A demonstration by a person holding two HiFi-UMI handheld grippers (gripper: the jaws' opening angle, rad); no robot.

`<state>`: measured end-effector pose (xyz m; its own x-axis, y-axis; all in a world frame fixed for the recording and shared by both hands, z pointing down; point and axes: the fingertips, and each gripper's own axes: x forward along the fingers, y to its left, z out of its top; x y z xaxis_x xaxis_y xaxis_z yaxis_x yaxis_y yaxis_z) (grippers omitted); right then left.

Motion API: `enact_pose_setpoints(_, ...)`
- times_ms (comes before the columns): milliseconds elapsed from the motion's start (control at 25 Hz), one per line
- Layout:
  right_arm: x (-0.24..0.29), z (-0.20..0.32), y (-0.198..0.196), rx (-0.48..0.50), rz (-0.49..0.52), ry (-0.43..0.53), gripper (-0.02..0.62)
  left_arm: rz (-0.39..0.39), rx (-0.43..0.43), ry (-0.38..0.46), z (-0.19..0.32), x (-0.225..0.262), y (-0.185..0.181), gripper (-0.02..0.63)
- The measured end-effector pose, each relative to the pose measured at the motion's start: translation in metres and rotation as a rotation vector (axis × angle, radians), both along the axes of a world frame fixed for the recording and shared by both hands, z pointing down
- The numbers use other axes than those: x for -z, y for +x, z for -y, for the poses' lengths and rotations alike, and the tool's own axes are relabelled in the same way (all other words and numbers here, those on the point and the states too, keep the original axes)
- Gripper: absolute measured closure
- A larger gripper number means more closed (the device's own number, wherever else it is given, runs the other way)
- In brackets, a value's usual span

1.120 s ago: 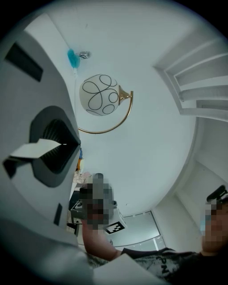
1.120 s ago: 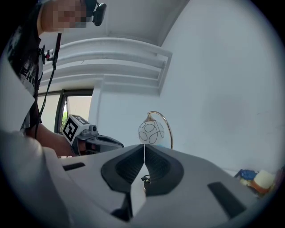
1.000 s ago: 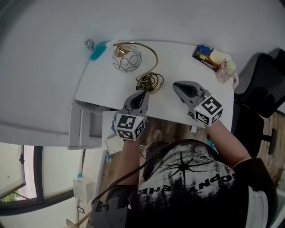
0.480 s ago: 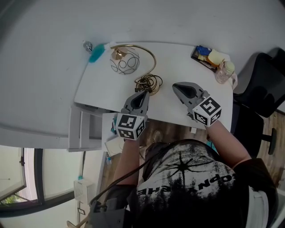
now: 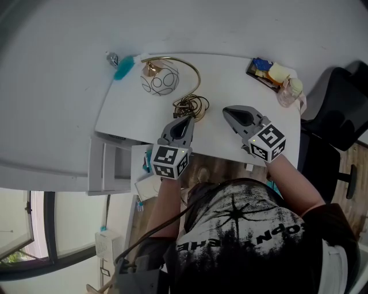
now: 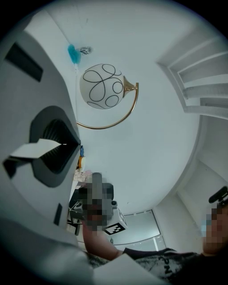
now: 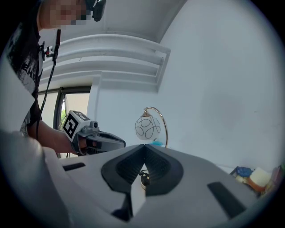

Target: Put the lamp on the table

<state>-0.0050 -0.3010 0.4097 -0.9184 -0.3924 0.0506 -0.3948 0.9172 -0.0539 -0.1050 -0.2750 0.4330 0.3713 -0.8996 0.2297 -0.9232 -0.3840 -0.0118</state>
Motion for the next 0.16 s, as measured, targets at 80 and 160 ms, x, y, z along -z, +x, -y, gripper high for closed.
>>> enact_pose_setpoints(80,-0.0004,-0.0002,0.0006,0.0,-0.001,-0.001,0.577,-0.003,-0.004,-0.001,0.0005,0.0002,0.0019,0.591)
enact_pose_setpoints(160,-0.0008,-0.0003,0.0011,0.001,-0.002,-0.002,0.577,-0.006,-0.008,-0.002,0.001,0.0001,0.0035,0.591)
